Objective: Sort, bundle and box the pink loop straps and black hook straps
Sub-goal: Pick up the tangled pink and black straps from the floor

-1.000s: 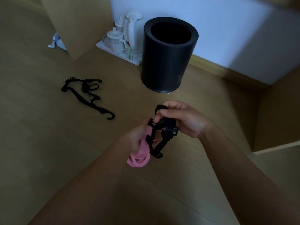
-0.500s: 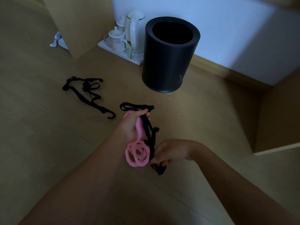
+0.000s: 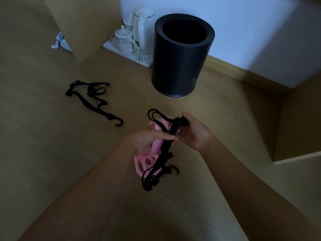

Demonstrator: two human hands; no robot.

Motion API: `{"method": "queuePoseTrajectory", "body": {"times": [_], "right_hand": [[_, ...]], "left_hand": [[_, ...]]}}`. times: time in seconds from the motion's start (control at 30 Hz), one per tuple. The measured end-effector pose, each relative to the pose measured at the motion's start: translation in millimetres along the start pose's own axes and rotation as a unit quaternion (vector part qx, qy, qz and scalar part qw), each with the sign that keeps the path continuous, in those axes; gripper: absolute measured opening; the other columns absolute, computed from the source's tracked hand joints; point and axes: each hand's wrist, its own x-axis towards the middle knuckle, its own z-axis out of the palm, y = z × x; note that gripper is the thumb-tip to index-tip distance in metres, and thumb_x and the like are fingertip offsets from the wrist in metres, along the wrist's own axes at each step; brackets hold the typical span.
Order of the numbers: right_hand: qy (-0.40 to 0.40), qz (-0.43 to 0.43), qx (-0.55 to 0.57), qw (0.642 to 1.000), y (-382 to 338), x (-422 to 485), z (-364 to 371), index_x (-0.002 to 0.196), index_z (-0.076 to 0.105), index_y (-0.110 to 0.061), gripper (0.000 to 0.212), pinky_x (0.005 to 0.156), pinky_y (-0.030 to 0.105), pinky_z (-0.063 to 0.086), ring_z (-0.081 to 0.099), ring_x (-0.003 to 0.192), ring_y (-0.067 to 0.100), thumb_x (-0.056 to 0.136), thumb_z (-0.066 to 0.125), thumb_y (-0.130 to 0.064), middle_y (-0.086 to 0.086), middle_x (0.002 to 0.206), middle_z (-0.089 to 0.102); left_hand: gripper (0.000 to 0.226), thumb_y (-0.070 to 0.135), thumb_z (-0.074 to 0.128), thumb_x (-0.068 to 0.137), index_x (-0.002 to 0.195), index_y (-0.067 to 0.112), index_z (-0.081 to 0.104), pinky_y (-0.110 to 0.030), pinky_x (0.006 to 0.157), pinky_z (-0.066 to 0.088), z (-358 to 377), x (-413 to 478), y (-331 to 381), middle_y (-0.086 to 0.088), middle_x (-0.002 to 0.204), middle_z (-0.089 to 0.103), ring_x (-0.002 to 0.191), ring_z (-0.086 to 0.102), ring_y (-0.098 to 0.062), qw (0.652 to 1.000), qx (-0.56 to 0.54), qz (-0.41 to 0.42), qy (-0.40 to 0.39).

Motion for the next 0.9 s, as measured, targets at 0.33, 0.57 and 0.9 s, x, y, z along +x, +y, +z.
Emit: {"method": "queuePoseTrajectory", "body": {"times": [0.33,0.57,0.9], "right_hand": [[-0.011,-0.157,0.182,0.971,-35,-13,2,0.113,0.045,-0.009,0.018,0.063,0.027,0.047,0.055,0.057,0.014,0.097,0.038,-0.013,0.003,0.068,0.058],[-0.161,-0.077,-0.118,0.977,-34,-41,36,0.116,0.047,-0.016,0.032,0.049,0.026,0.048,0.053,0.053,0.015,0.087,0.054,-0.005,0.008,0.075,0.058],[-0.069,-0.113,-0.177,0.975,-1,-10,81,0.141,0.036,-0.024,0.051,0.097,0.039,0.048,0.058,0.114,0.021,0.094,0.052,-0.017,0.008,0.132,0.054]], "left_hand": [[0.041,0.012,0.062,0.07,0.11,0.002,0.062,-0.032,0.08,0.054,-21,-1,1,-0.012,0.095,0.069,0.079,0.069,-0.02,0.986,-0.138,0.054,0.08],[0.065,0.051,0.06,0.075,0.119,0.003,0.058,-0.035,0.084,0.046,-7,-8,10,-0.013,0.101,0.065,0.088,0.064,-0.023,0.979,-0.156,0.095,0.091],[0.068,0.049,0.054,0.072,0.132,0.016,0.05,-0.033,0.086,0.047,-13,-16,14,-0.011,0.131,0.056,0.114,0.056,-0.02,0.969,-0.206,0.115,0.071]]}}
